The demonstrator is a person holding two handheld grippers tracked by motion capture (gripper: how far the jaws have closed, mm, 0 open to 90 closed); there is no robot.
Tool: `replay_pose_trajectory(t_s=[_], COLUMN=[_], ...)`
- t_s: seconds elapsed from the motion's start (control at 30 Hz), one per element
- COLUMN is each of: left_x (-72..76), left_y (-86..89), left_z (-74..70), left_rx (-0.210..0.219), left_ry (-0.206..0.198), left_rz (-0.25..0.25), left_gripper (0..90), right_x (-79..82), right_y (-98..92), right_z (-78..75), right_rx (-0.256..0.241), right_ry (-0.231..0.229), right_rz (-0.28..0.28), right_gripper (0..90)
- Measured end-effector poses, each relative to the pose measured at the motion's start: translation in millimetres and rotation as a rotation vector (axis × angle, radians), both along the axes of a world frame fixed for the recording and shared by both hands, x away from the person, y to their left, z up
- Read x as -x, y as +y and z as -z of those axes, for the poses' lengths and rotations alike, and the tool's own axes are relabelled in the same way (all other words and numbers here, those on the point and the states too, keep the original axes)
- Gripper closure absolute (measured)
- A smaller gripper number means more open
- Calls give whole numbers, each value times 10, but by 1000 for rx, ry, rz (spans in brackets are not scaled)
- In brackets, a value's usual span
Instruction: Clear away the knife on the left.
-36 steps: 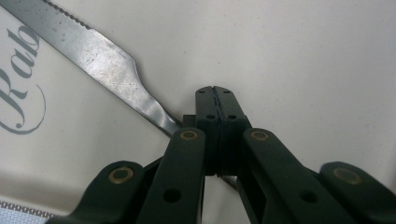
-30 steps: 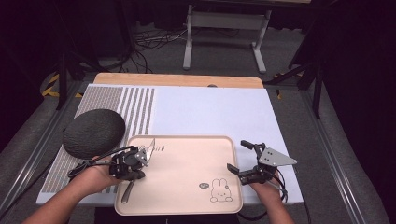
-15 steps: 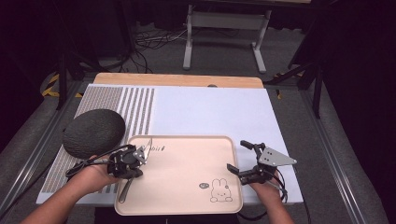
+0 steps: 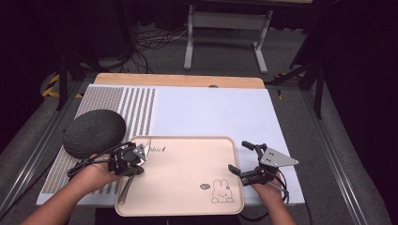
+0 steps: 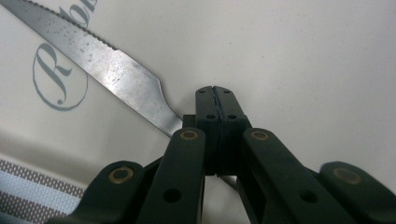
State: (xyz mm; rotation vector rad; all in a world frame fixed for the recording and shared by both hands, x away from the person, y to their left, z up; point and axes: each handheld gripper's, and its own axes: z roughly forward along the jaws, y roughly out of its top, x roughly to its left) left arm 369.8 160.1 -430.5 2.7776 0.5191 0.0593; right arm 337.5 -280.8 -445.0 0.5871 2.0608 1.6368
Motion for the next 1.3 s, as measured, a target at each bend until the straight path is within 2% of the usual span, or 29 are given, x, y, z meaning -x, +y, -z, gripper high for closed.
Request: replay_pose_trajectory(t_s=[0.3,0.37,0.57,0.63,0.73,0.8,0.87,0.97,1.0,1.03,1.07,1.13,1.2,1.23,1.27,1.3], left_x=[10,15,15,16,18,33,50,105,119,156,171,233,253,270,280,297], left_y=[132,163,148,153,176,197,217,270,283,312,322,375,425,472,503,551], left_z=[-4,-4,-10,-12,-60,-112,-136,-164,-171,-185,-190,-207,-219,-223,-223,-216], left_rx=[-25,-18,-31,-22,51,115,173,274,293,329,334,394,446,492,516,558], left_ry=[4,16,16,13,23,12,-17,-86,-97,-134,-149,-200,-210,-228,-247,-268], left_rz=[-60,-64,-68,-70,-79,-74,-81,-91,-94,-107,-107,-120,-139,-153,-163,-177], left_gripper=[900,900,899,895,751,665,495,325,266,243,172,134,95,81,67,64], right_x=[-1,-2,-2,-1,-2,0,3,6,7,5,4,3,7,8,11,11], right_y=[5,8,9,8,7,6,3,-2,-5,-6,-8,-9,-8,-7,-6,-6], right_z=[2,4,2,2,2,-1,-5,-13,-16,-18,-21,-24,-30,-32,-38,-40], right_rx=[2,5,4,5,4,4,3,0,0,0,0,1,4,4,6,6], right_ry=[2,4,1,0,1,-1,-2,-3,-5,-7,-6,-4,-6,-6,-7,-8], right_rz=[-1,-1,-1,-1,-1,-2,-1,0,2,3,3,5,4,3,3,1], right_gripper=[31,31,31,31,31,31,31,31,31,31,32,32,31,31,31,31])
